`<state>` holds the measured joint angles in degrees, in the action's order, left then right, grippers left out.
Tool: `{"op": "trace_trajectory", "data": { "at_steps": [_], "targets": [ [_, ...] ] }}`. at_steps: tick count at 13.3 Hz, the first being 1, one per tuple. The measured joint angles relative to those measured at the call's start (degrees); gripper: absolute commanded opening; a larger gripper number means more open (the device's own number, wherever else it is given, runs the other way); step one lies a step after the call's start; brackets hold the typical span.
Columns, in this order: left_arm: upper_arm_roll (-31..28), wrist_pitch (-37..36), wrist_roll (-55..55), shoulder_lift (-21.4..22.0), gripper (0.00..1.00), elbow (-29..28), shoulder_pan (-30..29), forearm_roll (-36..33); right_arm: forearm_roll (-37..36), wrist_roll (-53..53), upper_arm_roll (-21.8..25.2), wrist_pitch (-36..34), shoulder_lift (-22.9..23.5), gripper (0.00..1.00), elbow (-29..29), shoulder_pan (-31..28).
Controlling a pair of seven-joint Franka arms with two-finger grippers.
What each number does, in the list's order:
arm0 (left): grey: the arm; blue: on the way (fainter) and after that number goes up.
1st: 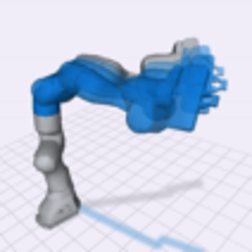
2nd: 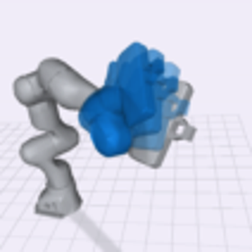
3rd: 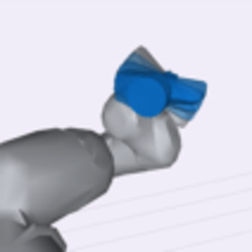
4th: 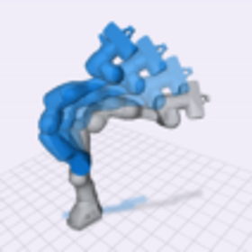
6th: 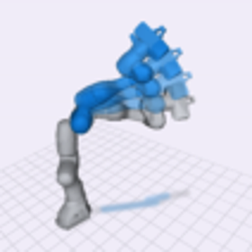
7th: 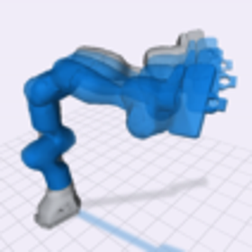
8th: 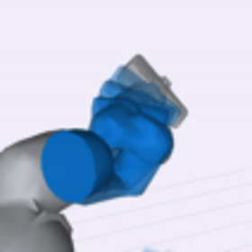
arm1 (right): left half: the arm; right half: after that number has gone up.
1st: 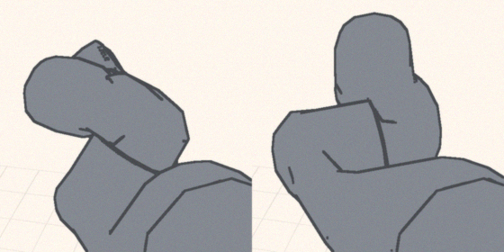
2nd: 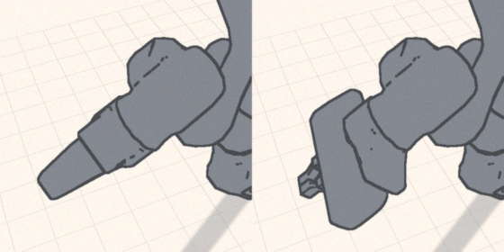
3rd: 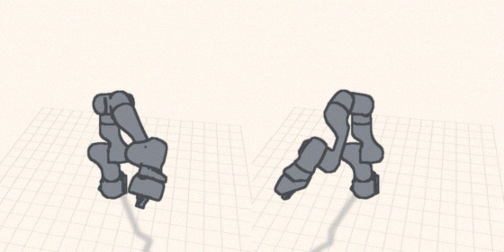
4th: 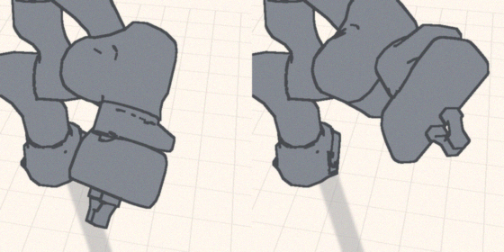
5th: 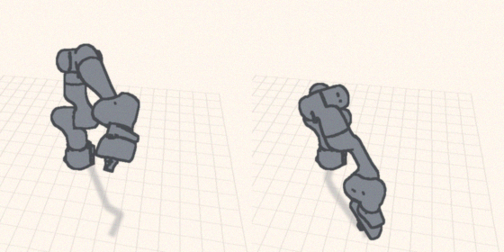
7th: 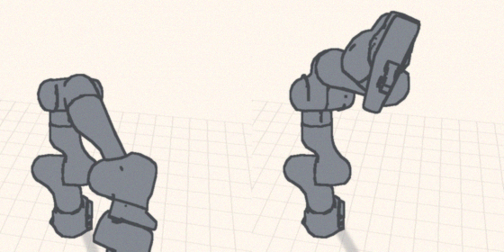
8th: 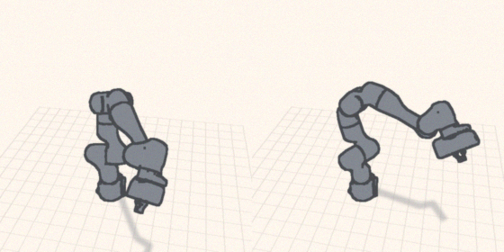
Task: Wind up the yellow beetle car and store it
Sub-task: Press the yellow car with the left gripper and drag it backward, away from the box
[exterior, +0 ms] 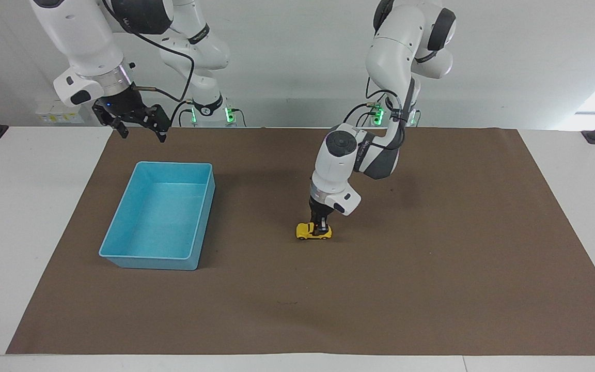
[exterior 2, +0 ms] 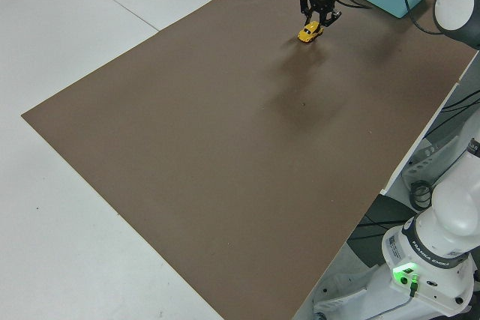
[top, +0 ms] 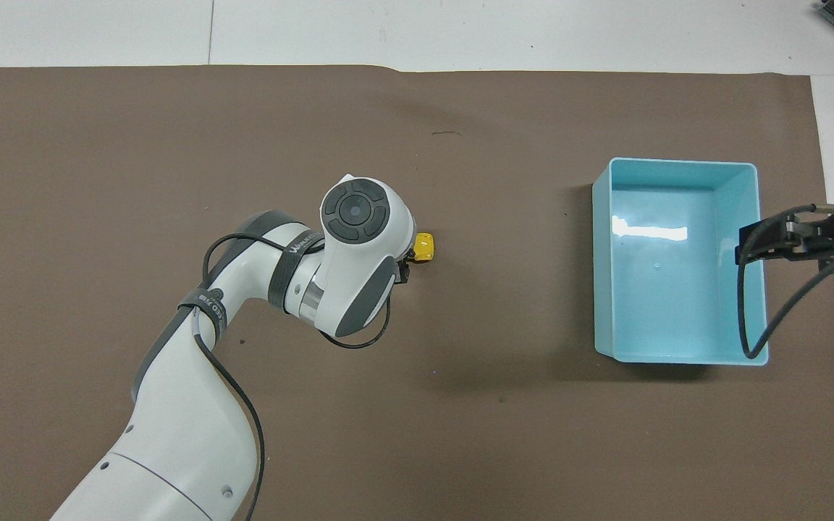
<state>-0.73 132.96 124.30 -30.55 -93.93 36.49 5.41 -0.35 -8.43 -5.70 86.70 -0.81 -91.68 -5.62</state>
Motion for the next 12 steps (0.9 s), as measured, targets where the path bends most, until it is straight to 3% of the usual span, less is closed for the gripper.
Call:
{"op": "trace_trajectory", "data": {
  "at_steps": [7, 12],
  "targets": [
    [-0.4, -2.0, -0.2, 1.5, 0.19, -1.9, -3.4, 0.5, 0.0, 0.0, 0.0, 0.0, 0.0, 1.0, 0.0, 0.0],
    [-0.6, -2.5, -6.2, 3.5, 0.21, -4.7, -6.5, 0.6, 0.0, 0.0, 0.0, 0.0, 0.0, 1.0, 0.0, 0.0]
  ]
}}
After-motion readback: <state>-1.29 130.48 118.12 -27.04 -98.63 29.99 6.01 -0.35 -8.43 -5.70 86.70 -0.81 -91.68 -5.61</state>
